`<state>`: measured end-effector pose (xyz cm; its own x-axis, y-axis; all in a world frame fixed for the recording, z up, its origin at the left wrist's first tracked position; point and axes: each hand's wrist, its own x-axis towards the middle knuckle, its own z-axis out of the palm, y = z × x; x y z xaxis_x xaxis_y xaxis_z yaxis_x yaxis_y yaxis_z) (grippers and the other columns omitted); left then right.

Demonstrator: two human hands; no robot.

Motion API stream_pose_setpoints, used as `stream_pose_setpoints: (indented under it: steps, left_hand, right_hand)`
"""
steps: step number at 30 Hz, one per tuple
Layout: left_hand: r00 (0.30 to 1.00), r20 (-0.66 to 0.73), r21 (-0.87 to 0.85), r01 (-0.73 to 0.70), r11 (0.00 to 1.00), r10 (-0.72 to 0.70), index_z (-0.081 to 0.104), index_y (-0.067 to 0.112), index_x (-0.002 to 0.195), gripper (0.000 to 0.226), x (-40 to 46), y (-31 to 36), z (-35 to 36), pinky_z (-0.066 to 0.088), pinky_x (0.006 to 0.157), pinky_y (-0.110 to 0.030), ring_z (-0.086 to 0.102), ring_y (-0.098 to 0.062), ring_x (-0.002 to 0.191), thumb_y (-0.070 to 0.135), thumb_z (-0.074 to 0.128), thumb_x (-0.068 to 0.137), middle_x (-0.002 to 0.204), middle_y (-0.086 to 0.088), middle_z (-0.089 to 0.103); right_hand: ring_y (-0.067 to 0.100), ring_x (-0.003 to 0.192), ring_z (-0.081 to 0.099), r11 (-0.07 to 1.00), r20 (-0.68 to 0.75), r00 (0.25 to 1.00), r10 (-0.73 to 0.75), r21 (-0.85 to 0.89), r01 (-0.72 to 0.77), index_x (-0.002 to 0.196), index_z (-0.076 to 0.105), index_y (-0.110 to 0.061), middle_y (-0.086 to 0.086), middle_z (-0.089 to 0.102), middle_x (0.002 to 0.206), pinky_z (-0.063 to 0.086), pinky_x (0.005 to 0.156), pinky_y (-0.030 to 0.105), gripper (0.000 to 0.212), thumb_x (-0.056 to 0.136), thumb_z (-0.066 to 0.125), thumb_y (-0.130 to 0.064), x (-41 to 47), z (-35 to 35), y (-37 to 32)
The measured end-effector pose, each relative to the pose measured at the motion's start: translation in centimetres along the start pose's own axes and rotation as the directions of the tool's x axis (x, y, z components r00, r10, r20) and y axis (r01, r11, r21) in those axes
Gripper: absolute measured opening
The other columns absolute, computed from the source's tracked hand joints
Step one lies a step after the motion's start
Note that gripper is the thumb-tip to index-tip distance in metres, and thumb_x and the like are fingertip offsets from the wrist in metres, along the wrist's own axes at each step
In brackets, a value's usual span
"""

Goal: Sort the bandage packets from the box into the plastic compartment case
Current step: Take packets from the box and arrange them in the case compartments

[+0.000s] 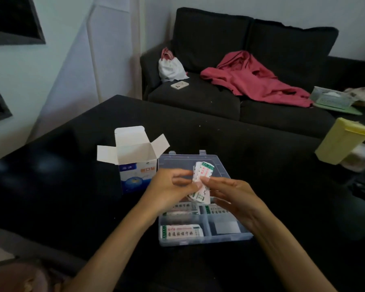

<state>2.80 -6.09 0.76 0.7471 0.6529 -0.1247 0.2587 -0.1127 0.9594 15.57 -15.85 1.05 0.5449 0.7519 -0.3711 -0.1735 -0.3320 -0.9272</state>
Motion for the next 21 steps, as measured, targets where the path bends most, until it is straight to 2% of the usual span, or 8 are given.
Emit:
stream_pose_setpoints:
  steps: [3, 5, 7, 9, 11, 14, 18, 21]
  left_hand:
    - [0.997, 0.032, -0.088, 0.077, 0.993, -0.074, 0.062, 0.027, 0.11, 0.028, 0.5, -0.3, 0.3, 0.05, 0.056, -0.011, 0.069, 0.0, 0.074, 0.023, 0.069, 0.083, 0.085, 0.013, 0.07]
    - [0.996, 0.027, -0.087, 0.085, 0.993, -0.083, 0.061, 0.027, 0.111, 0.03, 0.8, -0.3, 1.0, 0.05, 0.056, -0.011, 0.069, 0.002, 0.073, 0.022, 0.069, 0.083, 0.086, 0.013, 0.069]
    - [0.998, -0.001, -0.075, 0.067, 0.995, -0.067, 0.06, 0.026, 0.114, 0.033, 1.0, -0.5, 1.6, 0.05, 0.056, -0.012, 0.068, 0.002, 0.074, 0.021, 0.069, 0.083, 0.09, 0.013, 0.068]
    - [0.998, -0.013, -0.068, 0.066, 0.996, -0.067, 0.059, 0.026, 0.116, 0.03, 1.1, -0.4, 2.3, 0.05, 0.055, -0.011, 0.068, 0.003, 0.072, 0.022, 0.065, 0.086, 0.087, 0.015, 0.067]
    - [0.994, 0.001, -0.1, 0.111, 0.989, -0.112, 0.057, 0.027, 0.12, 0.027, 1.2, -0.3, 2.7, 0.052, 0.062, -0.015, 0.067, -0.001, 0.079, 0.026, 0.056, 0.092, 0.09, 0.011, 0.067]
    - [0.969, 0.098, -0.341, 0.249, 0.907, -0.229, 0.054, 0.016, 0.127, 0.033, 1.4, 0.0, 2.9, 0.054, 0.083, -0.03, 0.065, -0.017, 0.099, 0.028, 0.045, 0.098, 0.108, -0.007, 0.067]
    - [0.961, 0.136, -0.438, 0.276, 0.856, -0.24, 0.051, 0.014, 0.127, 0.03, 1.4, 0.3, 3.0, 0.057, 0.081, -0.033, 0.066, -0.022, 0.099, 0.018, 0.041, 0.1, 0.109, -0.014, 0.066]
    - [0.971, 0.12, -0.353, 0.238, 0.905, -0.209, 0.05, 0.016, 0.129, 0.033, 1.4, 0.5, 3.1, 0.059, 0.074, -0.03, 0.068, -0.019, 0.095, 0.01, 0.043, 0.098, 0.108, -0.01, 0.066]
  right_hand:
    - [0.01, 0.073, 0.071, 1.0, 0.006, 1.0, -0.018, 0.014, 0.018, 0.092, 0.072, -0.012, 0.001, 0.074, 0.08, 0.051, 0.06, 0.02, 0.023, 0.076, 0.073, -0.027, 0.2, 0.1, 0.3]
    - [0.009, 0.072, 0.071, 1.0, -0.02, 0.999, -0.028, -0.006, 0.028, 0.092, 0.072, -0.014, 0.0, 0.074, 0.08, 0.052, 0.058, 0.018, 0.023, 0.075, 0.073, -0.029, 0.5, -0.3, 0.6]
    - [0.011, 0.075, 0.071, 0.998, -0.071, 0.996, -0.059, -0.023, 0.058, 0.092, 0.072, -0.016, -0.001, 0.074, 0.08, 0.055, 0.063, 0.022, 0.023, 0.074, 0.075, -0.03, 0.8, -0.6, 0.9]
    - [0.012, 0.075, 0.071, 0.996, -0.093, 0.993, -0.075, 0.035, 0.078, 0.092, 0.072, -0.014, 0.0, 0.074, 0.081, 0.055, 0.062, 0.021, 0.02, 0.075, 0.075, -0.026, 1.0, -0.8, 1.2]
    - [0.008, 0.068, 0.07, 0.99, -0.075, 0.996, -0.056, 0.122, 0.065, 0.091, 0.072, -0.012, 0.0, 0.074, 0.077, 0.053, 0.056, 0.017, 0.017, 0.078, 0.073, -0.022, 1.0, -0.7, 1.2]
    - [0.006, 0.064, 0.069, 0.982, -0.049, 0.998, -0.037, 0.181, 0.046, 0.09, 0.072, -0.01, 0.001, 0.074, 0.076, 0.052, 0.059, 0.018, 0.017, 0.077, 0.072, -0.021, 1.0, -0.6, 1.2]
    - [0.012, 0.071, 0.071, 0.987, -0.122, 0.983, -0.139, 0.066, 0.148, 0.092, 0.071, -0.011, 0.002, 0.073, 0.079, 0.056, 0.062, 0.022, 0.015, 0.081, 0.068, -0.021, 1.2, -0.7, 1.5]
    - [0.009, 0.068, 0.07, 0.98, -0.166, 0.967, -0.191, 0.02, 0.197, 0.092, 0.071, -0.014, -0.001, 0.073, 0.074, 0.054, 0.056, 0.018, 0.013, 0.082, 0.068, -0.021, 1.2, -0.7, 1.7]
